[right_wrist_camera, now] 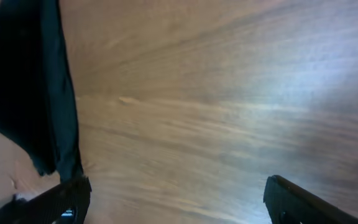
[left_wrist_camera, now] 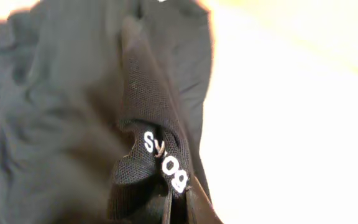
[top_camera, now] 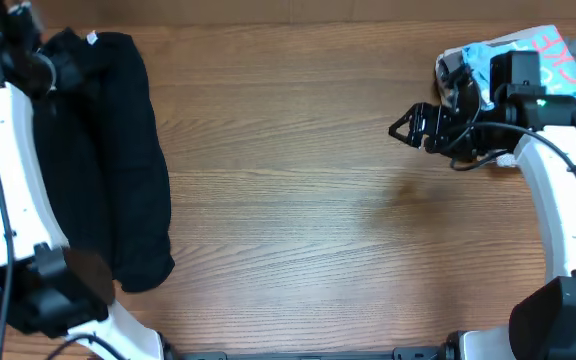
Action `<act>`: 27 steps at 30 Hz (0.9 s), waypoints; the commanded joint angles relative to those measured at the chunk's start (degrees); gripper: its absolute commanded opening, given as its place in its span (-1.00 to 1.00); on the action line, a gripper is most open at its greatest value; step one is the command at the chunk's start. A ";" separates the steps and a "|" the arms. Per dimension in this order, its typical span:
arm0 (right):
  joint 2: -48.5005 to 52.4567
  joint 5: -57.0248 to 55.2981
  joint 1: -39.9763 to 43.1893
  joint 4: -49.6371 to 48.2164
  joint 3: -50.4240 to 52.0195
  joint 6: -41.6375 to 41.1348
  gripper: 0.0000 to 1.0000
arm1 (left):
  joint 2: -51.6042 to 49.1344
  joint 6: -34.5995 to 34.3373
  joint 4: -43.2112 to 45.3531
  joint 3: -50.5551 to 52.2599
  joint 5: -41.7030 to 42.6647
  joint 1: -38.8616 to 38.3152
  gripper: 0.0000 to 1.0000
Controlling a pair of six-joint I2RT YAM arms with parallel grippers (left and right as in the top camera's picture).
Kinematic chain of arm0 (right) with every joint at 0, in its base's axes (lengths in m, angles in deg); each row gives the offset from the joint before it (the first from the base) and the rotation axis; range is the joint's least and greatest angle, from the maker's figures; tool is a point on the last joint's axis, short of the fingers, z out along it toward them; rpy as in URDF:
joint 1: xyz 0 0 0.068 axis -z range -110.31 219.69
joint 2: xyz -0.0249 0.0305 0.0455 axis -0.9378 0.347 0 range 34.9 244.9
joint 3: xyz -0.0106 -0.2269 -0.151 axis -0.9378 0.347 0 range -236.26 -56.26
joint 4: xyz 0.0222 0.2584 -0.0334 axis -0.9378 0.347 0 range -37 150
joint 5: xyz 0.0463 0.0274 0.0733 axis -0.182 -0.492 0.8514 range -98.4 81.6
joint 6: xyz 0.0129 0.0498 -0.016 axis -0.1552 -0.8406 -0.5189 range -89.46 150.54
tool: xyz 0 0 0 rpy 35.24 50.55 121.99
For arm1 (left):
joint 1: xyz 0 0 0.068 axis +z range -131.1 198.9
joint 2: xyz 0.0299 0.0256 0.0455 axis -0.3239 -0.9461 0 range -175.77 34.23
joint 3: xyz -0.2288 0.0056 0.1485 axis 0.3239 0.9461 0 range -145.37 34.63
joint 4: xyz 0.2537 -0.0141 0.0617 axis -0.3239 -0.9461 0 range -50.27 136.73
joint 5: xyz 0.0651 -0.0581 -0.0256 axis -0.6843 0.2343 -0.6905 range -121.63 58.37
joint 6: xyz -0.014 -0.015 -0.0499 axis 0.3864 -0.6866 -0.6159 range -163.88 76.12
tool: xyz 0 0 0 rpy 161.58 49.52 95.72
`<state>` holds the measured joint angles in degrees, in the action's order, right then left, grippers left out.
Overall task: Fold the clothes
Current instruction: 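Grasp the black T-shirt with the left gripper and lift it up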
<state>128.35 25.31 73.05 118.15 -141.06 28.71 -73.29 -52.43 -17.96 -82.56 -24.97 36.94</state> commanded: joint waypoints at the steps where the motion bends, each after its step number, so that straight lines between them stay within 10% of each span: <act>1: -0.81 0.90 1.44 4.92 -8.57 0.15 0.83 | 8.00 0.74 1.77 -1.99 1.22 -7.10 -0.92; 19: -1.75 0.98 12.59 18.08 -16.22 2.78 0.90 | 13.55 -18.10 28.46 -1.97 25.00 -19.45 -0.92; 27: -1.75 1.09 14.82 18.56 -16.22 3.80 0.93 | 13.00 -20.24 39.76 -1.97 22.32 -32.13 -0.92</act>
<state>127.73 25.86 86.97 136.66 -155.81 31.42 -60.66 -70.62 19.35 -82.86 -3.27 9.82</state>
